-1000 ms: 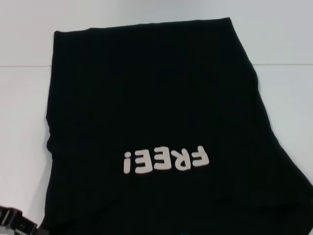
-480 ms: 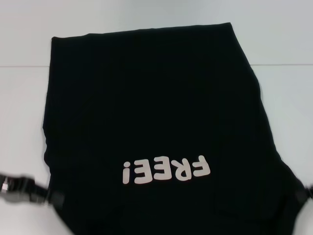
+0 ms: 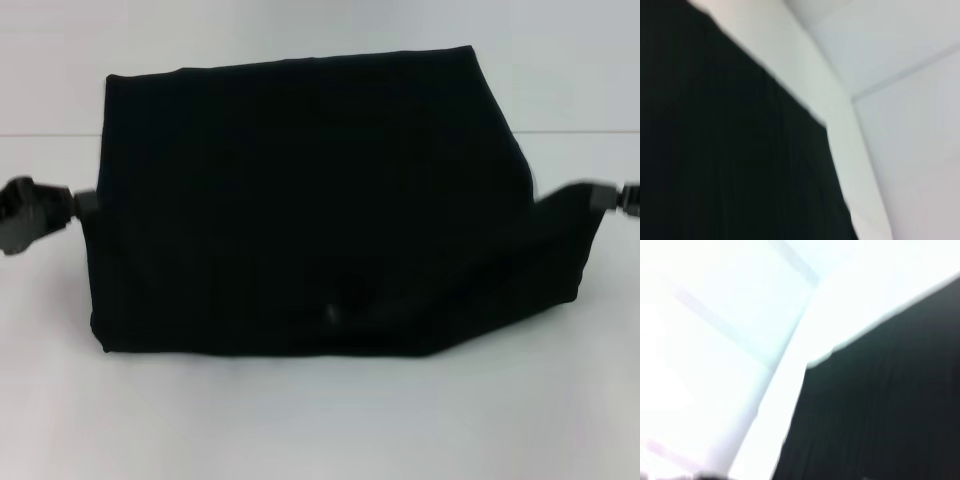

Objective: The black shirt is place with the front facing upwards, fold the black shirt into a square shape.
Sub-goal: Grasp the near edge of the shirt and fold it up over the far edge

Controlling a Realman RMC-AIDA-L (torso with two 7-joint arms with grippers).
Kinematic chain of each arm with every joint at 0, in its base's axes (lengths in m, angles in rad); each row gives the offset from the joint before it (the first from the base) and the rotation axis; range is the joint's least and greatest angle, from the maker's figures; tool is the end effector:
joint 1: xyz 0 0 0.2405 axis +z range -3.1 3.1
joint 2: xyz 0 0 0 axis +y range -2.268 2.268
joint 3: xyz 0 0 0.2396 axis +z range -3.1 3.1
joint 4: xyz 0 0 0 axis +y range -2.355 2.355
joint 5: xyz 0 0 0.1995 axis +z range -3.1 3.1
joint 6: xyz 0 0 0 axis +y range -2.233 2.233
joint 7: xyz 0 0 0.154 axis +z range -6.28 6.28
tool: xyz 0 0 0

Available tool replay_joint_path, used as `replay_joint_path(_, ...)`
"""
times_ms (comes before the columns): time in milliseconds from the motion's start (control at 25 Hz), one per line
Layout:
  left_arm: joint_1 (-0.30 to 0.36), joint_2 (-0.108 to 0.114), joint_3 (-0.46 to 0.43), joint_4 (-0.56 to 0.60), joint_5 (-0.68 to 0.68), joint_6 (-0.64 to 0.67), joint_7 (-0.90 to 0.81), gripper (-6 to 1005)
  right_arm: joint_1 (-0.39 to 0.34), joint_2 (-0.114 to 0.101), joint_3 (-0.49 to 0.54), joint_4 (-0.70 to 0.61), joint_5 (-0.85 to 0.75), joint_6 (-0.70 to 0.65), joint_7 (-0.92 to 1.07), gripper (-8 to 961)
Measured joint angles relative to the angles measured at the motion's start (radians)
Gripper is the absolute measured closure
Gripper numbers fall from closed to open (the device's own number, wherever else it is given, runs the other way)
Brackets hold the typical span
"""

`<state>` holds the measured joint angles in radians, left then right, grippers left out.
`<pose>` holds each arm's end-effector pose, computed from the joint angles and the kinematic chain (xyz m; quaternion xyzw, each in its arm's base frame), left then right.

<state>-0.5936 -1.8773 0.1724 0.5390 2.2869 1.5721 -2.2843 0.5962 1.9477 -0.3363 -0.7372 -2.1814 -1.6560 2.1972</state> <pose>-0.2989 0.3430 0.0965 -0.6792 -0.6450 -0.3239 0.1337 0.2629 0.3458 0.0940 -0.7722 0.5466 0.2969 0.1297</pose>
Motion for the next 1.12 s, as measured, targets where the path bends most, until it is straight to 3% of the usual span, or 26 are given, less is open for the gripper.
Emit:
replay_joint_path(160, 0.024, -0.023, -0.005, -0.075, -0.138, -0.140, 0.086, 962, -0.016, 0.009, 0.000, 0.122, 0.110, 0.146, -0.096, 917)
replay_joint_path(280, 0.037, -0.063, -0.005, -0.084, -0.218, -0.213, 0.140, 962, -0.017, 0.024, 0.000, 0.213, 0.163, 0.244, -0.189, 918)
replay_joint_path(560, 0.031, -0.112, -0.006, -0.089, -0.275, -0.326, 0.228, 963, -0.005, 0.098, -0.004, 0.267, 0.225, 0.450, -0.327, 917)
replay_joint_path(960, 0.007, -0.129, 0.000, -0.103, -0.393, -0.434, 0.320, 963, 0.014, 0.113, -0.008, 0.272, 0.370, 0.497, -0.449, 918)
replay_joint_path(1120, -0.014, -0.137, -0.003, -0.128, -0.404, -0.492, 0.366, 963, 0.046, 0.130, -0.014, 0.274, 0.374, 0.576, -0.494, 918)
